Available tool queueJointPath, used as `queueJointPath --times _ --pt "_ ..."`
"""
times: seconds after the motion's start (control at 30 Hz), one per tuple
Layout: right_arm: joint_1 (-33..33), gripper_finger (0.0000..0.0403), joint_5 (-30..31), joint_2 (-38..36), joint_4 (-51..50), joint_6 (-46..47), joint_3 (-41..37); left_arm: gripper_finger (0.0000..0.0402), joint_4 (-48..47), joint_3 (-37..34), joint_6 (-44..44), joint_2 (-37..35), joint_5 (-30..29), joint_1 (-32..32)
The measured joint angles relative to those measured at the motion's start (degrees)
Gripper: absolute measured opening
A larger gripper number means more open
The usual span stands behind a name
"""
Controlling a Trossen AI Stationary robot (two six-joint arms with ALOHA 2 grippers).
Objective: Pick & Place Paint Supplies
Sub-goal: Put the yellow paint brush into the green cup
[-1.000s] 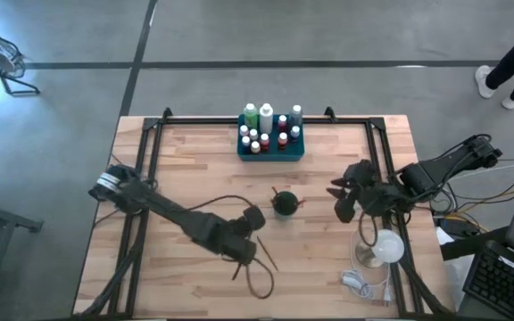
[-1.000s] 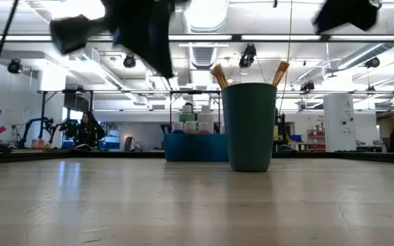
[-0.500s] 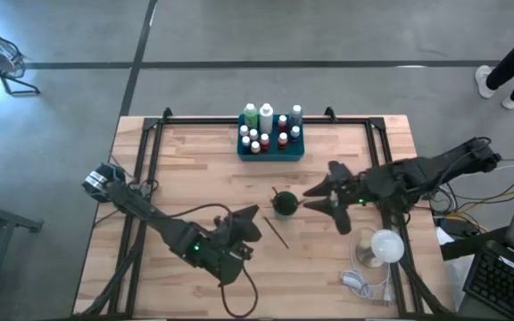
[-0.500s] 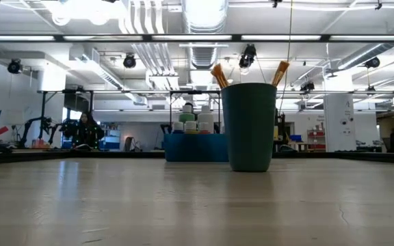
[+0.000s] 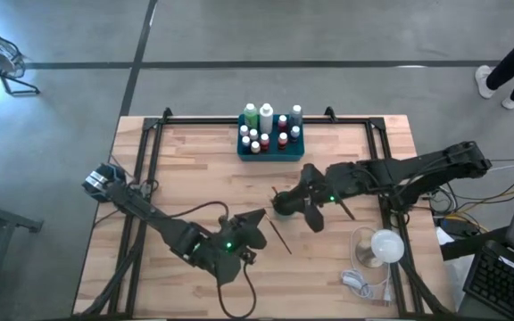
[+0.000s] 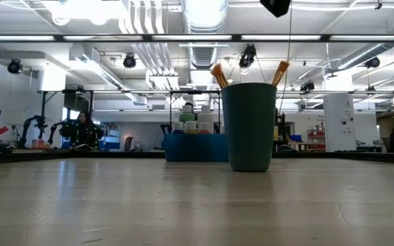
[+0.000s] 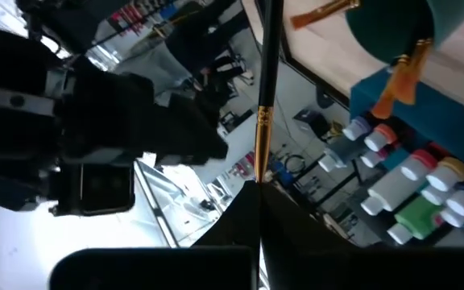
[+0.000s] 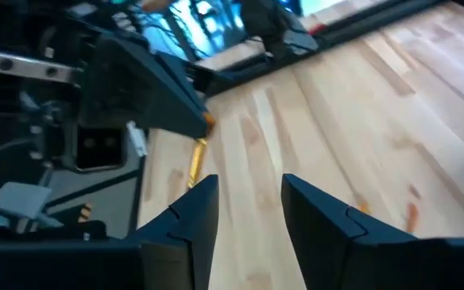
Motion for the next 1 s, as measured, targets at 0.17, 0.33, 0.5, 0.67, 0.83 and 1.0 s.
queueJointPath --times 0.17,0.33,0.5,0.67,0.83,1.0 --pt "-0.4 0.0137 -1.73 0.59 2.74 -0.15 0.07 0.0 3.94 0.0 4.74 0.0 1.24 0.83" --pt "-0.71 0.0159 -4.89 1.23 2.78 3.29 0.02 0.0 6.15 0.0 7.61 0.0 2.08 1.73" --pt "-0.83 0.0186 -6.88 2.09 3.04 6.05 0.02 0.0 8.49 -0.02 10.61 0.0 3.2 2.54" --pt "-0.89 0.0207 -7.08 3.17 3.28 6.59 0.01 0.0 11.73 -0.02 13.18 0.0 3.9 2.7" --pt "-0.97 0.0209 -7.24 4.61 4.26 6.6 -0.09 0.0 12.2 -0.01 14.4 0.0 4.73 2.96" --pt "-1.01 0.0181 -7.25 5.37 5.48 6.48 -0.04 0.0 12.63 -0.02 14.46 0.0 4.82 3.49"
